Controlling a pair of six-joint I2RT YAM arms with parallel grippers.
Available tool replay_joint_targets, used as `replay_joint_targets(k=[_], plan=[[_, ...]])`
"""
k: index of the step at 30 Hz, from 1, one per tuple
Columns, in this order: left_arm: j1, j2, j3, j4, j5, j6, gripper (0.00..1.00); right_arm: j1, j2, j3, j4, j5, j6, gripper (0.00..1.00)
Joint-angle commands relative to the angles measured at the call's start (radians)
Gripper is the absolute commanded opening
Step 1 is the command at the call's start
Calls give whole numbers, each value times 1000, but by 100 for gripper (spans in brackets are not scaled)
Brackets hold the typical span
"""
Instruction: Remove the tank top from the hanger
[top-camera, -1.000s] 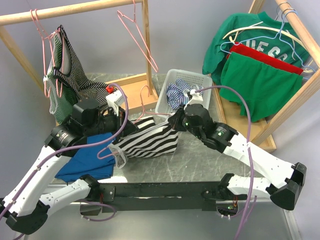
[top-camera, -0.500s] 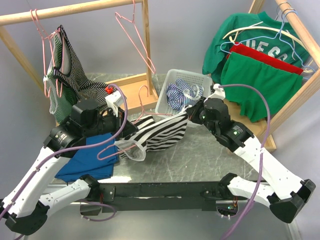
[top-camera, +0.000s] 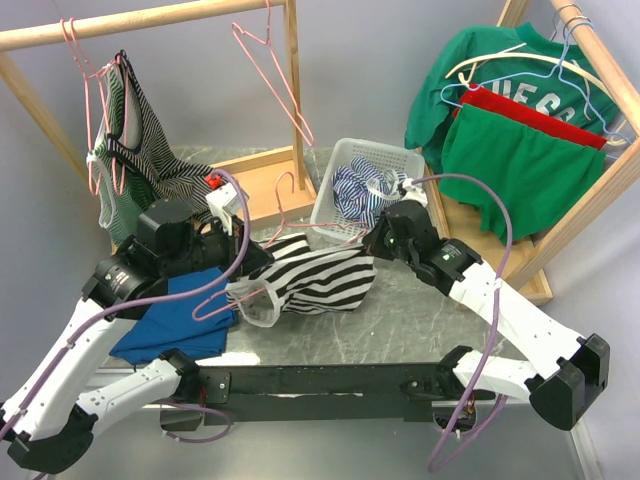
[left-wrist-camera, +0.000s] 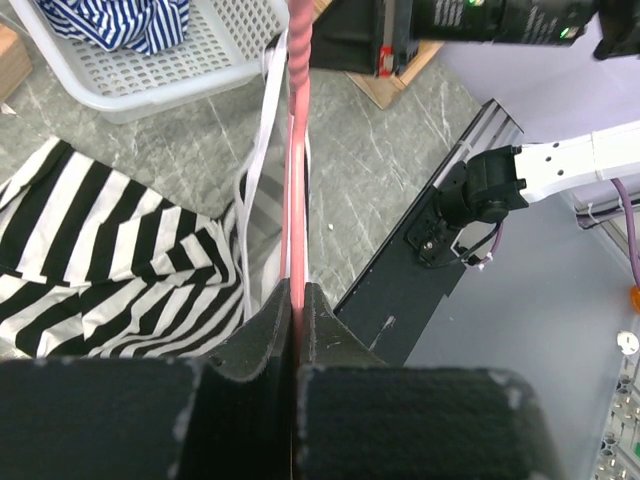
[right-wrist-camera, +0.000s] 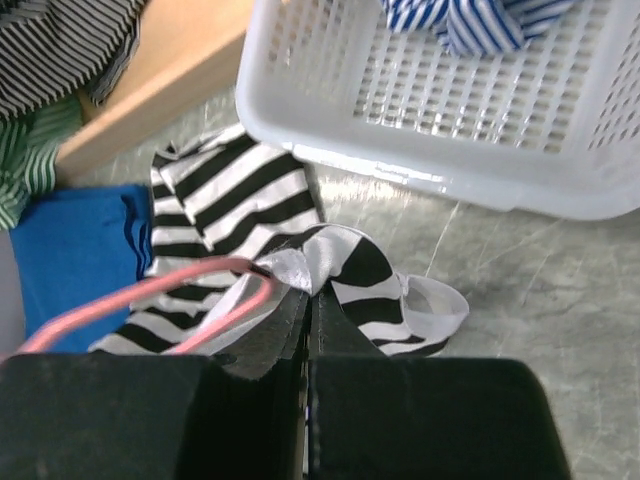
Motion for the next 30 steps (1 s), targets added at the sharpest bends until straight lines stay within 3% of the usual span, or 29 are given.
replay_joint_targets(k=[1,6,9,11,12,13,20,25,30], plan=[[1,-47,3,43,1,-4,1,-2,-30,-64,22,-2,14,0],[1,-24,-14,66,-5,-13,1,82,-39,-88,71,-136,-33,0],[1,-1,-20,73,-17,-16,1,240,-21,-42,74,-122,-37,0],[1,19,-23,71,-35,-18,1,332,-9,-8,78,-97,-34,6],[1,25,-25,74,-37,-19,1,355,-7,3,74,-73,-23,21],[1,38,-29,76,-40,-24,1,393,-12,13,63,-44,-14,23],[0,91,-65,66,-31,-28,1,453,-160,30,66,142,-24,48],[-17,117,-91,80,40,-25,1,455,-199,72,141,171,-115,49],[-62,139,-86,88,63,-27,1,455,-92,168,160,183,-189,49]])
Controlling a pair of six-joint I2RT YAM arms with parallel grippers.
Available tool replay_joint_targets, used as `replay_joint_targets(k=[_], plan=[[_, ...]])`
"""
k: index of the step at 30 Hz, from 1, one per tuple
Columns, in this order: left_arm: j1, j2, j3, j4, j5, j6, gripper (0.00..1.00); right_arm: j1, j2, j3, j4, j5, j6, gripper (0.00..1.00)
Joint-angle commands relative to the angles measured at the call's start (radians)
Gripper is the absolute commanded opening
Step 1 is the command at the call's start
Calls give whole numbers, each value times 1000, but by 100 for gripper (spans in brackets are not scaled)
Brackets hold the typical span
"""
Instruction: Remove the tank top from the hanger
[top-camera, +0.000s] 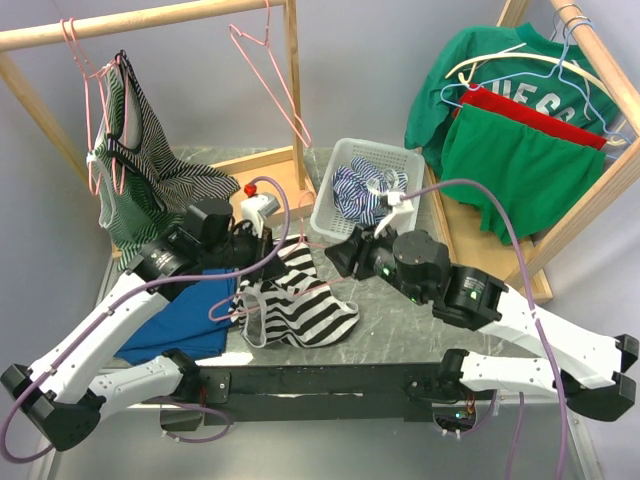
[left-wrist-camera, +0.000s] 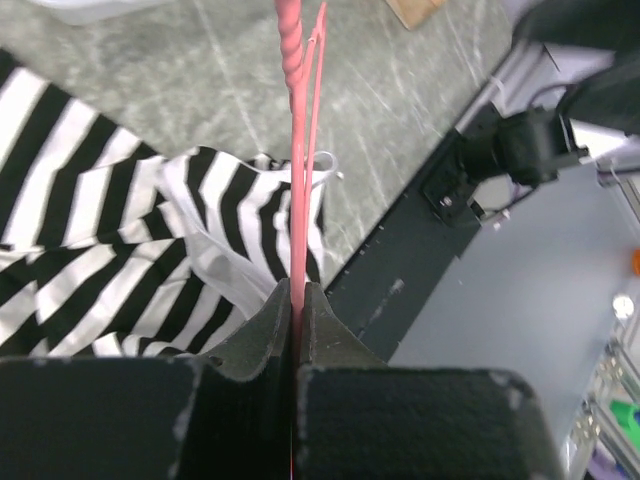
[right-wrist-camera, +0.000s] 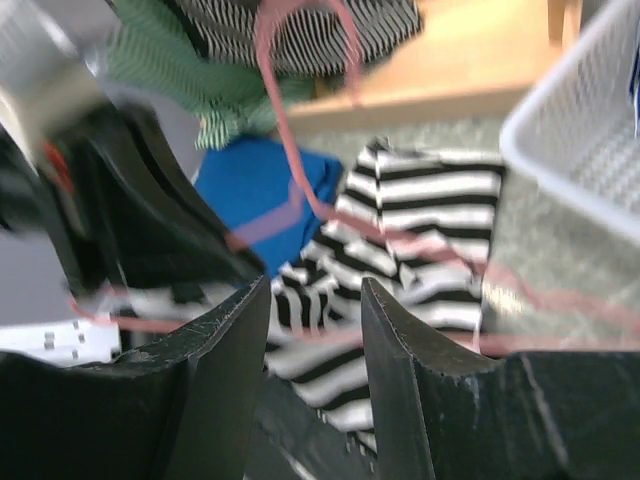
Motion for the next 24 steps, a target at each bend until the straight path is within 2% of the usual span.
replay_joint_targets(k=[1,12,21,24], plan=[[-44,15,18,60,58,-14,1,6,92,106,73,39,-86,49],[-98,30,33,88,40,-30,1,-1,194,157,97,30,-90,46],[-115,9,35,91,71,-32,1,-14,206,136,112,31,-86,38],[-117,9,33,88,65,-29,1,-12,209,140,115,28,-89,22]])
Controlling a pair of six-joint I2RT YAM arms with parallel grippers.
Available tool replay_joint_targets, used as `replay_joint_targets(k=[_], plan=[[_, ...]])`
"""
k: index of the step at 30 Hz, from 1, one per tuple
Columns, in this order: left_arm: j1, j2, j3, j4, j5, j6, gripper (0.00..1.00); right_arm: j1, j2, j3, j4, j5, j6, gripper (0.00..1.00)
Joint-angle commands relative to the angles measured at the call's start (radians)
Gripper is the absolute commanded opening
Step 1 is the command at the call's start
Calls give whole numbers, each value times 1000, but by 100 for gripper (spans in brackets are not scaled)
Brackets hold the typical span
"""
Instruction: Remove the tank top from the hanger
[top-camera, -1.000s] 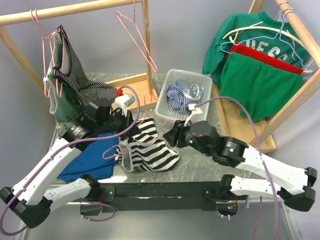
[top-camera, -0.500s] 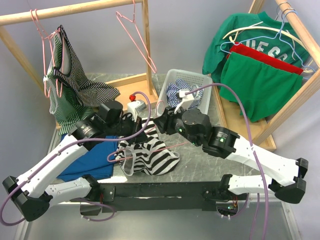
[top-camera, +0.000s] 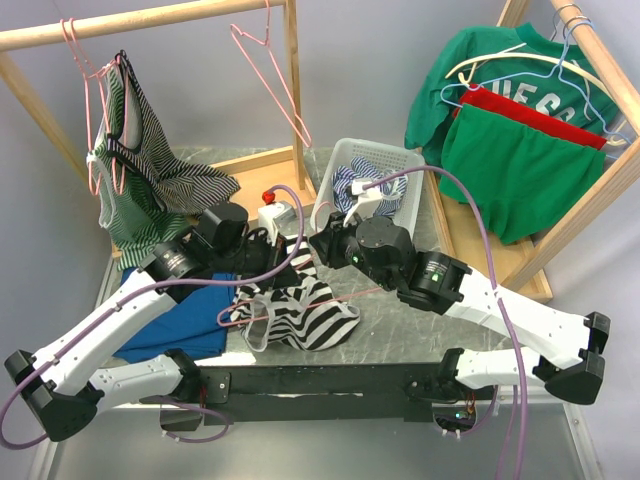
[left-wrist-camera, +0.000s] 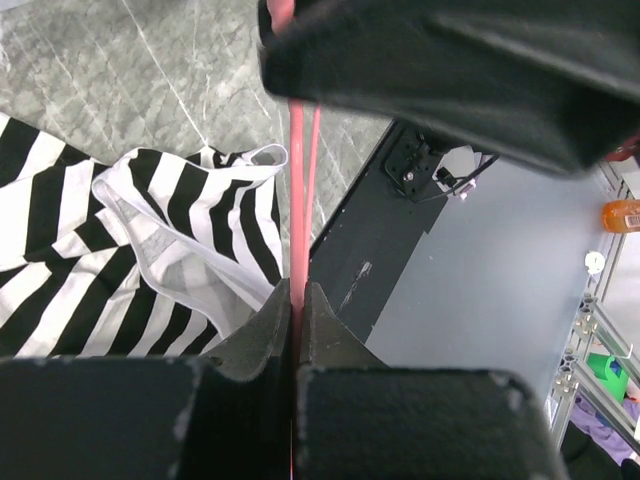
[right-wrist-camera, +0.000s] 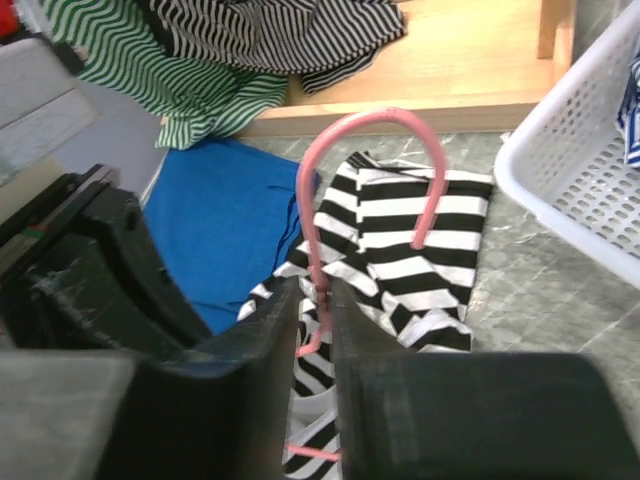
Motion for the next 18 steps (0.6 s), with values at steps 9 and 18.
replay_joint_targets(k=[9,18], plan=[[-9,-33,71,35,-188,-26,35,-5,-14,40,-40,126,20,0],[-9,-100,147,64,-501,-83,86,-5,-34,55,-184,371,109,0]])
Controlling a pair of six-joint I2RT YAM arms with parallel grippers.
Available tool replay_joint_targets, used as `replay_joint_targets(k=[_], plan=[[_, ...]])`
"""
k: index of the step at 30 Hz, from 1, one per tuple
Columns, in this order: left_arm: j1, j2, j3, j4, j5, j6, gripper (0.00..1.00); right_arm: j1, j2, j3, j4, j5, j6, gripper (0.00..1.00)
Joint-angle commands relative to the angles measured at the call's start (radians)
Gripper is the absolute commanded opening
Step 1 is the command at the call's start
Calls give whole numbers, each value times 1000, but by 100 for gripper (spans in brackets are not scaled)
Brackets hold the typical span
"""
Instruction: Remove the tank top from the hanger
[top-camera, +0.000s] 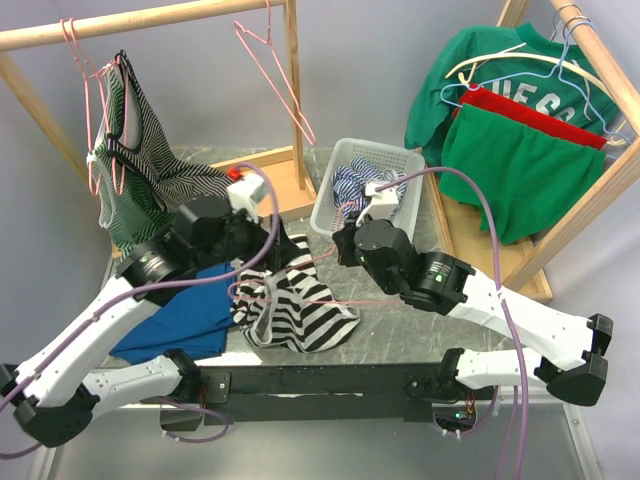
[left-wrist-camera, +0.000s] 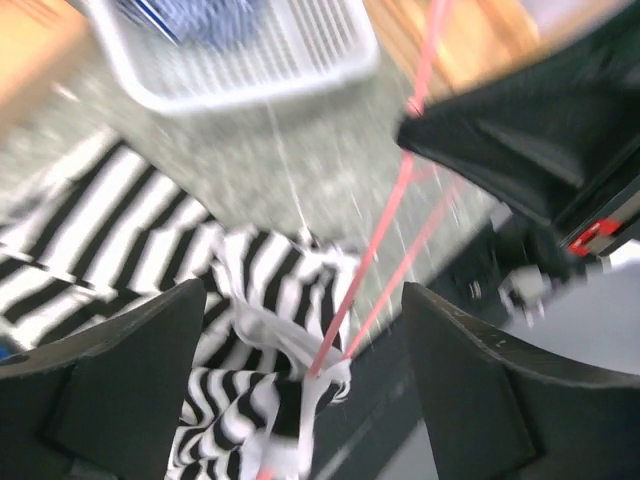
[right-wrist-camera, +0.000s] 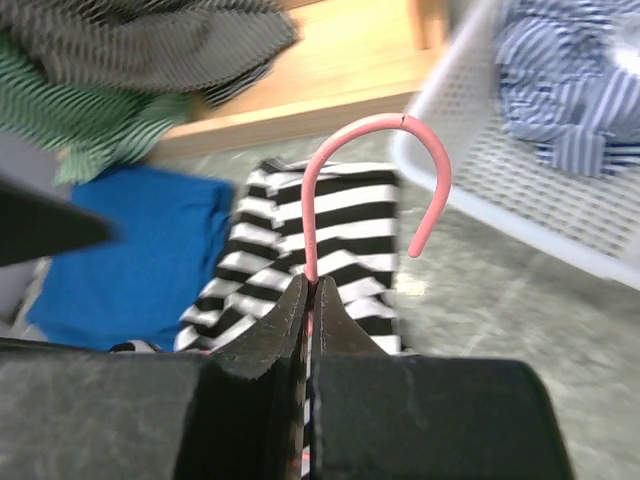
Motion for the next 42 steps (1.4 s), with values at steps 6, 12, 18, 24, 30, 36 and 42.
replay_joint_targets(k=[6,12,18,24,30,36,42], plan=[[-3,-97,-7,44,-188,-74,80,1,23,138,-203,349,197,0],[-17,-122,-87,51,-188,-114,77,-4,63,201,-258,410,252,0],[-47,-113,-129,128,-188,-157,76,-13,96,241,-281,407,265,0],[-107,-71,-162,211,-226,-183,72,-15,98,241,-252,375,251,0],[-181,-27,-208,263,-381,-214,68,-16,87,227,-212,351,225,0],[-222,-24,-236,283,-544,-249,49,-15,90,226,-217,338,216,0],[-230,-39,-201,222,-621,-255,1,-19,72,204,-232,347,225,0]])
